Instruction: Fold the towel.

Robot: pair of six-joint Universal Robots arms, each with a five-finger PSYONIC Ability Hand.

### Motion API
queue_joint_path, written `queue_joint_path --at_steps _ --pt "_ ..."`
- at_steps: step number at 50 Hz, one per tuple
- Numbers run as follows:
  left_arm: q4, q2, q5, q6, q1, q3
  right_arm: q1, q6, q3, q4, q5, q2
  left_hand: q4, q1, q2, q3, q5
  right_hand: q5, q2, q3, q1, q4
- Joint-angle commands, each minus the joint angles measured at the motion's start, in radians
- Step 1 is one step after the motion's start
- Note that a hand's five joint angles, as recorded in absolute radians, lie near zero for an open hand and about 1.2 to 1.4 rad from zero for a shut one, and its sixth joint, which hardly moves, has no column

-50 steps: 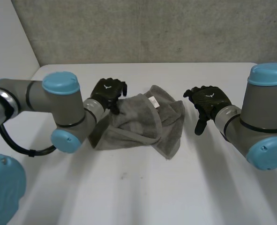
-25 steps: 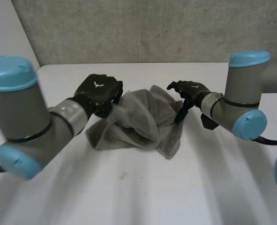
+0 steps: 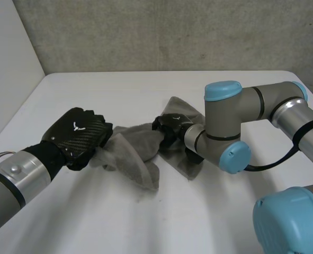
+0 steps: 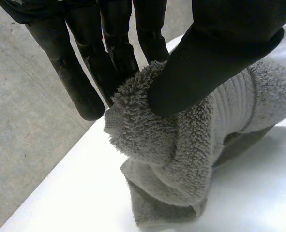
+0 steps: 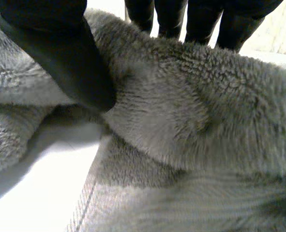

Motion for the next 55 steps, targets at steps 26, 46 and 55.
queue_joint_path --at_steps 26,46,55 --pt "0.327 -0.172 -0.024 -0.123 -0.062 0.237 -0.141 -0.534 0.103 0.230 -0.131 -0.452 0.180 0.244 0.181 0.183 0.206 0.365 0.356 0.357 0.199 0.357" --pt "0.334 -0.400 -0.012 -0.121 -0.108 0.114 -0.169 -0.634 -0.027 0.409 -0.104 -0.185 -0.193 -0.129 -0.191 -0.189 -0.166 -0.857 -0.866 -0.865 -1.023 -0.864" --pt "0.290 -0.349 -0.021 -0.137 -0.114 0.203 -0.198 -0.436 0.049 0.332 -0.085 -0.293 -1.038 -0.974 -1.037 -1.035 -1.011 -0.857 -0.866 -0.865 -1.023 -0.864"
